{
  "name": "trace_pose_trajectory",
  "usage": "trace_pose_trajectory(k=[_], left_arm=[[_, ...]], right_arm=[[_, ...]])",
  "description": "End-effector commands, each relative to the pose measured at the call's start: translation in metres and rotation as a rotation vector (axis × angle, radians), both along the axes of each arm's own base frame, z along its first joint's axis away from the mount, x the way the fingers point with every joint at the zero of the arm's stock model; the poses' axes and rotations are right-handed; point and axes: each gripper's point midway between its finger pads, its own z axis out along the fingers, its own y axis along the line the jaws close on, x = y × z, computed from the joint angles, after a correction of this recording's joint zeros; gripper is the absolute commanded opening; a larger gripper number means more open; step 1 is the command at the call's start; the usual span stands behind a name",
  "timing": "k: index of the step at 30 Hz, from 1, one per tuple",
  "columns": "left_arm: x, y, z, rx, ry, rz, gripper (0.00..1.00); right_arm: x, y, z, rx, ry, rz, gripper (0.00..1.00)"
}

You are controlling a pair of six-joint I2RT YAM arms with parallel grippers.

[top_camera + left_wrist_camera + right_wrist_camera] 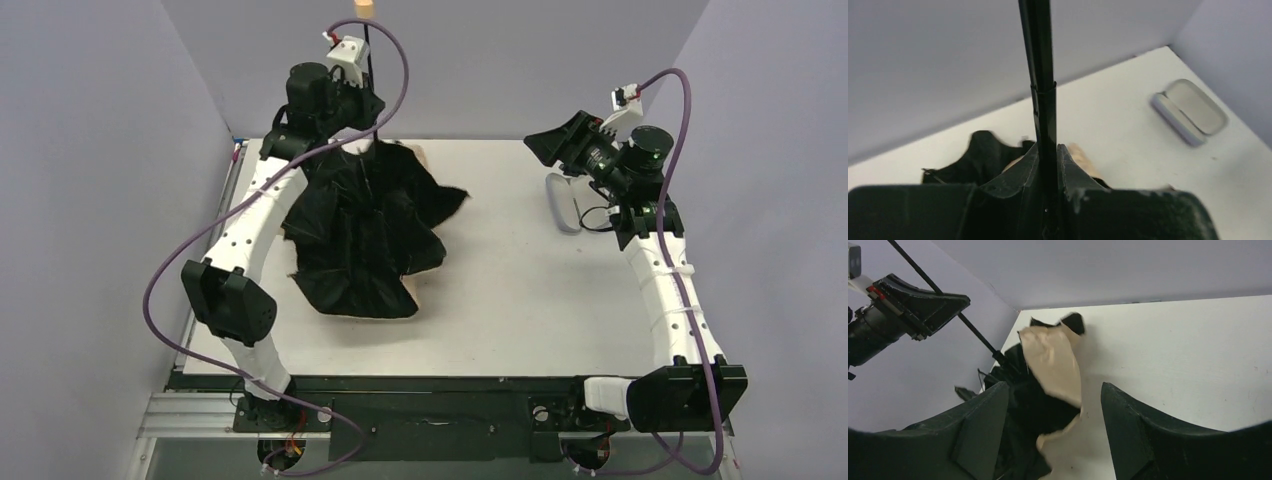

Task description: Open the umbrella

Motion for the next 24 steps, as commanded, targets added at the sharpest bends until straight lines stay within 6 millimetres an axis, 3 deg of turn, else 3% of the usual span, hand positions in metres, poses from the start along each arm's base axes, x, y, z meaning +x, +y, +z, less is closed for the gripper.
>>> trace_pose_trajectory(k=[1, 3, 5, 9, 16, 19, 24], left_arm=[[-0.064, -0.051, 0.048, 0.094, -0.281, -0.213, 0.0], [-0.109, -0.079, 0.039, 0.058, -0.35, -0.338, 0.0], [-0.126, -0.091, 0.035, 0.048, -0.386, -0.387, 0.0], [-0.12, -0.095, 0.024, 0.066, -0.389, -0.378, 0.0], [-0.133, -0.108, 0.017, 0.039, -0.46, -0.456, 0.0], [-0.139, -0.112, 0.02, 0.021, -0.466, -0.493, 0.0], [-0.151, -0.116, 0.028, -0.013, -0.474, -0.538, 0.0]], right_arm=[[-0.01, 0.003, 0.01, -0.047, -0.073, 0.026, 0.63], [-0.011, 0.006, 0.005, -0.056, -0.067, 0.034, 0.61], [-0.015, 0.011, 0.001, -0.059, -0.062, 0.049, 0.57], [-0.027, 0.033, -0.016, -0.058, -0.025, 0.102, 0.43], [-0.054, 0.086, -0.079, -0.107, 0.097, 0.231, 0.28], [-0.052, 0.1, -0.1, -0.137, 0.129, 0.255, 0.22], [-0.037, 0.128, -0.109, -0.156, 0.096, 0.277, 0.16]])
